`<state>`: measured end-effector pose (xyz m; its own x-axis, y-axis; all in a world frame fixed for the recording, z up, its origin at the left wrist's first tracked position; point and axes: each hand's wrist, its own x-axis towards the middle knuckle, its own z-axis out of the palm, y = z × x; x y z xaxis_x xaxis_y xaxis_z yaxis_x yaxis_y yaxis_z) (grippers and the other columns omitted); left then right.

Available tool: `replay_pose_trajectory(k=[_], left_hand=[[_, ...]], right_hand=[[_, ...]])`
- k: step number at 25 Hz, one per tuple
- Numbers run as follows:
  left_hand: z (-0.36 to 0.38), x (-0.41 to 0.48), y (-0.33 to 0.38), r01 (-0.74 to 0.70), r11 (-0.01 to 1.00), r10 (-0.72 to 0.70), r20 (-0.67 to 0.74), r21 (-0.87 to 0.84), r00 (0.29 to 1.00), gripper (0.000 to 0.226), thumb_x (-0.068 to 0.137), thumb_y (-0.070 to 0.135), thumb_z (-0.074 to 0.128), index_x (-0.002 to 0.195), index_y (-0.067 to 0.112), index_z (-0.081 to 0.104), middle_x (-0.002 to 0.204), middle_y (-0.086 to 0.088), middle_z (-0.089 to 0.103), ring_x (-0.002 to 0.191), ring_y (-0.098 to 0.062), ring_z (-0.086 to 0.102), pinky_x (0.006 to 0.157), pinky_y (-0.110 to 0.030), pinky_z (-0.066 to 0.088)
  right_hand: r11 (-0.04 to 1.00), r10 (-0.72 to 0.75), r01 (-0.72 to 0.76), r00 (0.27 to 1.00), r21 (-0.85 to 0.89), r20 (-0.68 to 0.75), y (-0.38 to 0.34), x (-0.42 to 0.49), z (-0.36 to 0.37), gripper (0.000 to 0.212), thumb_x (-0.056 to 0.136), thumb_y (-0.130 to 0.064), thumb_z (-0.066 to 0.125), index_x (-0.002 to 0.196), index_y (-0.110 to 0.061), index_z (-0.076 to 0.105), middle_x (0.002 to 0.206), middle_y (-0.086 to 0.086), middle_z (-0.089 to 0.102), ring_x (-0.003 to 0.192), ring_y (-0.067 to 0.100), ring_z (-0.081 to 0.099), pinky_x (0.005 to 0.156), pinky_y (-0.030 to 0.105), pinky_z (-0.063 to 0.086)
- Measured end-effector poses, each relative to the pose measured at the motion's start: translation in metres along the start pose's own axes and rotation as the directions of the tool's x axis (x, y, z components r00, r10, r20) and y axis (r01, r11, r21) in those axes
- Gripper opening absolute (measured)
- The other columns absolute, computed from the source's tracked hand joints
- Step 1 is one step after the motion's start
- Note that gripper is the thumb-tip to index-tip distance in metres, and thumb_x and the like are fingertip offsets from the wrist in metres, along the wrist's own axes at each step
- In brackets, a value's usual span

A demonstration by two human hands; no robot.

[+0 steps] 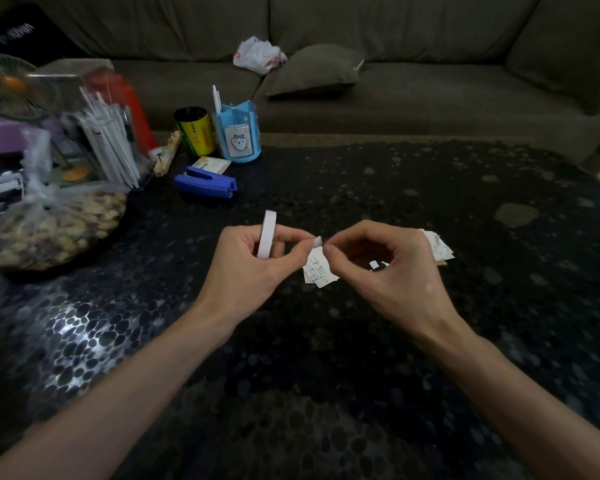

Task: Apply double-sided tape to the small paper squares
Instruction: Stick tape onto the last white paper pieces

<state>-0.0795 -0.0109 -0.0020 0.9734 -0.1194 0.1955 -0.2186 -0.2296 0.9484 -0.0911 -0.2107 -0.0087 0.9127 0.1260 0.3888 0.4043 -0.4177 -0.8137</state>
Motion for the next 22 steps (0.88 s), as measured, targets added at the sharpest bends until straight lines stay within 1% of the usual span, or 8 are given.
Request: replay_pose_trajectory(k=[2,3,4,7,10,14,18,22], left_hand=[[0.0015,-0.0014,-0.0003,0.004,1.000,-0.004,0.015,0.012,1.000,0.008,0.088,0.021,0.076,0.094,0.019,0.082,0.051,0.006,0.051,0.053,-0.014,0.049,0.073,-0.036,0.060],[0.0022,-0.0017,-0.0007,0.008,1.000,-0.009,0.016,0.013,1.000,0.008,0.089,0.018,0.076,0.094,0.019,0.082,0.050,0.006,0.051,0.052,-0.012,0.049,0.073,-0.036,0.061],[0.0025,-0.0018,-0.0015,0.009,1.000,-0.010,0.014,0.011,1.000,0.009,0.090,0.016,0.075,0.095,0.019,0.082,0.050,0.007,0.049,0.051,-0.009,0.049,0.071,-0.032,0.062],[0.0033,-0.0026,-0.0013,-0.019,1.000,0.018,0.021,0.012,1.000,0.015,0.093,0.008,0.073,0.099,0.018,0.082,0.049,0.005,0.043,0.047,-0.005,0.045,0.067,-0.015,0.053],[0.0047,-0.0034,-0.0006,-0.061,0.998,0.060,0.048,0.029,0.997,0.023,0.094,0.002,0.071,0.107,0.017,0.081,0.049,0.007,0.040,0.045,-0.003,0.043,0.061,-0.007,0.046],[0.0054,-0.0040,-0.0024,-0.102,0.994,0.098,0.074,0.047,0.992,0.030,0.094,-0.001,0.069,0.113,0.019,0.079,0.052,0.005,0.040,0.048,-0.005,0.042,0.066,-0.009,0.048],[0.0061,-0.0050,-0.0028,-0.107,0.992,0.102,0.088,0.061,0.991,0.030,0.094,0.000,0.069,0.117,0.019,0.078,0.051,0.010,0.043,0.050,-0.004,0.049,0.070,-0.014,0.054],[0.0064,-0.0049,-0.0042,-0.122,0.990,0.115,0.095,0.069,0.989,0.031,0.094,0.001,0.070,0.116,0.021,0.078,0.051,0.014,0.044,0.051,-0.005,0.048,0.069,-0.017,0.054]], right_hand=[[1.000,-0.007,0.007,1.000,-0.009,0.009,-0.0005,0.0001,0.0019,0.005,0.093,-0.022,0.079,0.098,-0.022,0.079,0.086,-0.011,0.076,0.085,0.010,0.075,0.076,0.028,0.062],[1.000,-0.009,0.009,1.000,-0.014,0.007,-0.0011,-0.0001,0.0028,0.006,0.093,-0.022,0.080,0.098,-0.022,0.079,0.086,-0.012,0.076,0.084,0.010,0.075,0.075,0.028,0.062],[1.000,-0.007,0.007,1.000,-0.018,0.000,-0.0012,-0.0001,0.0034,0.006,0.092,-0.022,0.080,0.098,-0.022,0.079,0.085,-0.011,0.076,0.083,0.010,0.075,0.074,0.028,0.062],[1.000,0.003,-0.004,0.999,-0.019,-0.036,-0.0006,-0.0006,0.0024,0.005,0.092,-0.021,0.080,0.096,-0.022,0.079,0.084,-0.011,0.076,0.081,0.011,0.075,0.074,0.031,0.062],[0.999,0.016,-0.018,0.998,-0.034,-0.066,0.0009,-0.0001,0.0016,0.005,0.092,-0.022,0.079,0.096,-0.022,0.079,0.084,-0.012,0.077,0.082,0.009,0.075,0.076,0.028,0.062],[0.999,0.049,-0.049,0.995,0.002,-0.092,0.0009,0.0005,0.0019,0.006,0.092,-0.024,0.079,0.097,-0.021,0.080,0.084,-0.013,0.077,0.083,0.008,0.075,0.078,0.027,0.062],[0.998,0.062,-0.060,0.994,0.027,-0.087,0.0008,0.0010,0.0011,0.007,0.092,-0.023,0.079,0.098,-0.021,0.081,0.085,-0.012,0.078,0.083,0.008,0.076,0.079,0.027,0.062],[0.998,0.063,-0.061,0.995,0.033,-0.077,0.0000,0.0011,0.0004,0.007,0.092,-0.019,0.079,0.098,-0.020,0.082,0.085,-0.012,0.078,0.083,0.007,0.076,0.079,0.025,0.062]])
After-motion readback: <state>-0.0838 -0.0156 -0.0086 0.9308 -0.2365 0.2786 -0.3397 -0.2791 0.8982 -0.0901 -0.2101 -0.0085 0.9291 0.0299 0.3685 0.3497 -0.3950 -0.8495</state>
